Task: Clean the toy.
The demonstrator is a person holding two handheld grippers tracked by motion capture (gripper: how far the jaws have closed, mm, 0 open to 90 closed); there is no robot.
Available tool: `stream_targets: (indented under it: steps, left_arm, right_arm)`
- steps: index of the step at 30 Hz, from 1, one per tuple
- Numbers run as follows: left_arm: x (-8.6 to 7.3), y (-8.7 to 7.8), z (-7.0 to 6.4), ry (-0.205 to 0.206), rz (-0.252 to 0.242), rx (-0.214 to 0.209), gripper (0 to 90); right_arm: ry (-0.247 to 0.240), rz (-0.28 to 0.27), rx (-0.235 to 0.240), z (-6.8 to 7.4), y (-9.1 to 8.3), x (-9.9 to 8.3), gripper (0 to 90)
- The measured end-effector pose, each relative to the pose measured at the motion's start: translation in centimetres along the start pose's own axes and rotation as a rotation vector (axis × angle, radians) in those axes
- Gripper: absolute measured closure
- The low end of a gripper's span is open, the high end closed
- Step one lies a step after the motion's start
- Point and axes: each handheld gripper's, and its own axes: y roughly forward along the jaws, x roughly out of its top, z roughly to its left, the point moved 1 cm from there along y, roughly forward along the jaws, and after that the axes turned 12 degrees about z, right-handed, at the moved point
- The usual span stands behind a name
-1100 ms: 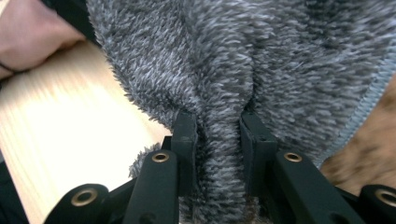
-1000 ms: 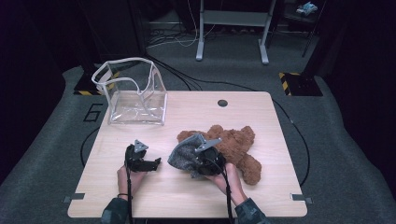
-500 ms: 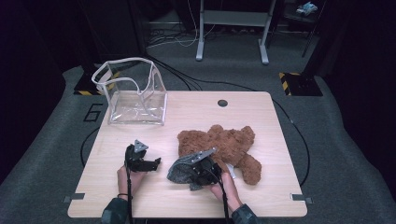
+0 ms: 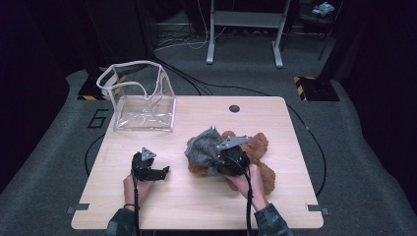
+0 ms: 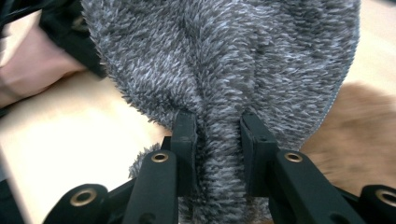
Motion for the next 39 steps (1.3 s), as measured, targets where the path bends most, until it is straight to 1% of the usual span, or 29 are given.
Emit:
stream_targets:
  steps: [1, 2, 3, 4, 5, 6, 7, 8, 10, 11, 12, 14, 15, 16, 17, 18, 19, 21, 22, 24, 26, 28, 29, 30, 31, 32, 33, 36, 39]
  left_arm:
    - [0.0, 0.0, 0.0, -0.001, 0.000, -0.001, 12.4]
    - [0.0, 0.0, 0.0, -0.002, 0.000, -0.002, 12.4]
    - [0.0, 0.0, 0.0, -0.001, -0.001, -0.001, 12.4]
    - [0.0, 0.0, 0.0, -0.001, 0.000, -0.002, 12.4]
    - [0.0, 0.0, 0.0, 0.000, 0.000, 0.001, 12.4]
    - [0.0, 0.0, 0.0, -0.002, 0.000, -0.002, 12.4]
    - [0.0, 0.0, 0.0, 0.000, 0.000, 0.000, 12.4]
    - [0.0, 0.0, 0.0, 0.000, 0.000, 0.000, 12.4]
    - [0.0, 0.0, 0.0, -0.002, 0.000, -0.002, 12.4]
    - [0.0, 0.0, 0.0, -0.002, 0.000, -0.002, 12.3]
    - [0.0, 0.0, 0.0, -0.002, 0.000, -0.002, 12.4]
    - [0.0, 0.0, 0.0, -0.001, -0.001, -0.002, 12.3]
    - [0.0, 0.0, 0.0, -0.001, -0.001, -0.001, 12.4]
    - [0.0, 0.0, 0.0, -0.001, 0.000, -0.002, 12.4]
    - [0.0, 0.0, 0.0, -0.002, 0.000, -0.002, 12.4]
    - [0.0, 0.0, 0.0, -0.001, 0.000, -0.002, 12.3]
    - [0.0, 0.0, 0.0, -0.001, 0.000, -0.002, 12.4]
    - [0.0, 0.0, 0.0, -0.002, -0.001, -0.002, 12.4]
    - [0.0, 0.0, 0.0, -0.002, -0.001, -0.002, 12.4]
    - [0.0, 0.0, 0.0, -0.001, 0.000, -0.002, 12.4]
    - [0.0, 0.0, 0.0, -0.001, 0.000, -0.002, 12.4]
    - [0.0, 0.0, 0.0, -0.001, 0.000, -0.002, 12.4]
    - [0.0, 0.0, 0.0, -0.002, 0.000, -0.002, 12.4]
    - [0.0, 0.0, 0.0, -0.002, 0.000, -0.002, 12.4]
    - [0.0, 0.0, 0.0, -0.001, 0.000, -0.002, 12.4]
    - [0.0, 0.0, 0.0, -0.002, 0.000, -0.002, 12.4]
    - [0.0, 0.0, 0.0, -0.001, 0.000, -0.002, 12.4]
    - [0.0, 0.0, 0.0, -0.002, -0.001, -0.002, 12.4]
    - [0.0, 0.0, 0.0, -0.002, 0.000, -0.002, 12.4]
  right_arm:
    - [0.008, -0.010, -0.022, -0.5, -0.2, 0.3, 70.4]
    - [0.010, -0.011, -0.041, -0.9, -0.2, 0.5, 70.3]
    - [0.028, -0.010, -0.065, -1.2, -0.1, 0.8, 70.3]
    - [0.033, -0.008, -0.081, -1.5, 0.0, 1.0, 70.3]
    - [0.027, -0.001, -0.089, -1.9, 0.2, 1.2, 70.2]
    - [0.046, 0.005, -0.088, -2.0, 0.5, 1.4, 70.2]
    - [0.032, 0.010, -0.106, -2.3, 0.7, 1.7, 70.1]
    - [0.034, 0.023, -0.121, -2.5, 0.9, 1.8, 70.0]
    - [0.035, 0.035, -0.139, -2.8, 1.3, 2.3, 69.8]
    - [0.034, 0.040, -0.143, -3.1, 1.5, 2.4, 69.8]
    - [0.046, 0.044, -0.145, -3.3, 1.7, 2.6, 69.7]
    - [0.046, 0.058, -0.155, -3.9, 2.0, 2.8, 69.6]
    - [0.067, 0.071, -0.154, -4.2, 2.2, 2.9, 69.6]
    - [0.058, 0.072, -0.159, -4.5, 2.4, 3.0, 69.6]
    - [0.075, 0.081, -0.164, -4.6, 2.5, 3.1, 69.5]
    - [0.074, 0.079, -0.170, -4.8, 2.6, 3.2, 69.6]
    - [0.079, 0.091, -0.175, -5.0, 2.7, 3.2, 69.6]
    - [0.078, 0.102, -0.201, -5.5, 2.8, 3.4, 69.6]
    - [0.090, 0.107, -0.210, -5.5, 2.8, 3.4, 69.6]
    - [0.090, 0.122, -0.250, -6.0, 2.8, 3.4, 69.7]
    - [0.094, 0.130, -0.268, -6.4, 2.7, 3.3, 69.7]
    - [0.122, 0.132, -0.287, -7.1, 2.7, 3.1, 69.7]
    - [0.127, 0.146, -0.290, -7.4, 2.5, 3.0, 69.7]
    - [0.144, 0.144, -0.292, -7.9, 2.5, 2.8, 69.7]
    - [0.148, 0.139, -0.296, -8.2, 2.5, 2.8, 69.7]
    - [0.168, 0.150, -0.296, -8.7, 2.3, 2.6, 69.7]
    - [0.171, 0.152, -0.302, -9.1, 2.1, 2.5, 69.7]
    - [0.206, 0.159, -0.312, -10.1, 1.7, 2.0, 69.8]
    - [0.241, 0.161, -0.333, -11.2, 1.3, 1.4, 69.8]
